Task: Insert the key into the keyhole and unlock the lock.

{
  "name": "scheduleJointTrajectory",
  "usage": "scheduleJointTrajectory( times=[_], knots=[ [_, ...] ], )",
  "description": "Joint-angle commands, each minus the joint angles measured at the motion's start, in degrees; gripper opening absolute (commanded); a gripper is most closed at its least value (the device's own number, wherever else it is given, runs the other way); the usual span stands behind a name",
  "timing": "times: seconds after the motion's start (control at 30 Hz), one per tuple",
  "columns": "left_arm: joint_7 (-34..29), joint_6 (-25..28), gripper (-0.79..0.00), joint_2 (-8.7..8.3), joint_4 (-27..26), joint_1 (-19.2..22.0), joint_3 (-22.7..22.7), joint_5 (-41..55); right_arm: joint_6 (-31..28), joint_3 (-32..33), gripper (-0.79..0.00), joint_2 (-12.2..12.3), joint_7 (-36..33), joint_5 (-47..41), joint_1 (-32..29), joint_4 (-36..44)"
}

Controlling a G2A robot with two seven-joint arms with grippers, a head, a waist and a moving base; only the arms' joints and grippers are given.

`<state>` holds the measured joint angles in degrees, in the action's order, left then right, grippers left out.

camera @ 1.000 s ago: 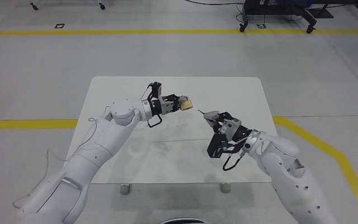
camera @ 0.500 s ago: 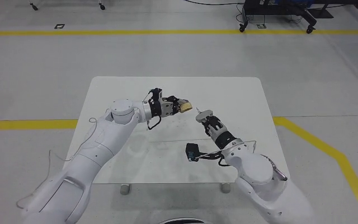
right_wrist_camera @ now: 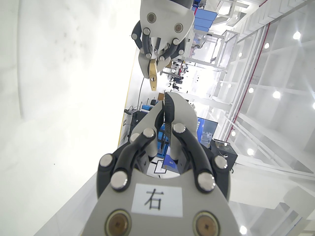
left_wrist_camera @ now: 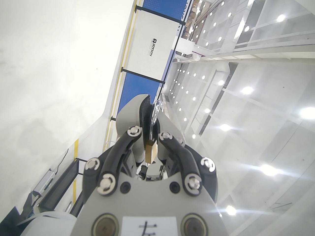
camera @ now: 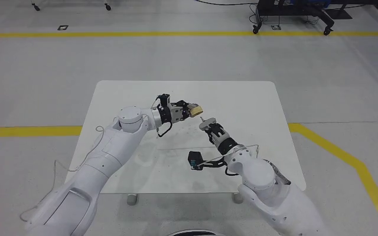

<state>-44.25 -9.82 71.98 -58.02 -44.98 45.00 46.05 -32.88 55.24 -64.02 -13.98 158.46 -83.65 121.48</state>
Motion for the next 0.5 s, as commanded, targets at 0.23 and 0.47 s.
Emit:
scheduleJointTrajectory(
  times=[0.23,0.47],
  knots=[
    [-0.2,-1.2,-0.785,0.15,-1.1,-0.8,1.0,-1.6,-1.3,-2.0,-0.785,-1.3,-1.7,-1.9,3.3,-3.3],
    [-0.6,-1.8,-0.785,0.28,-1.4,-1.1,1.9,-2.2,-1.4,-2.0,-0.785,-1.8,-3.1,-2.4,3.8,-4.0]
  ],
)
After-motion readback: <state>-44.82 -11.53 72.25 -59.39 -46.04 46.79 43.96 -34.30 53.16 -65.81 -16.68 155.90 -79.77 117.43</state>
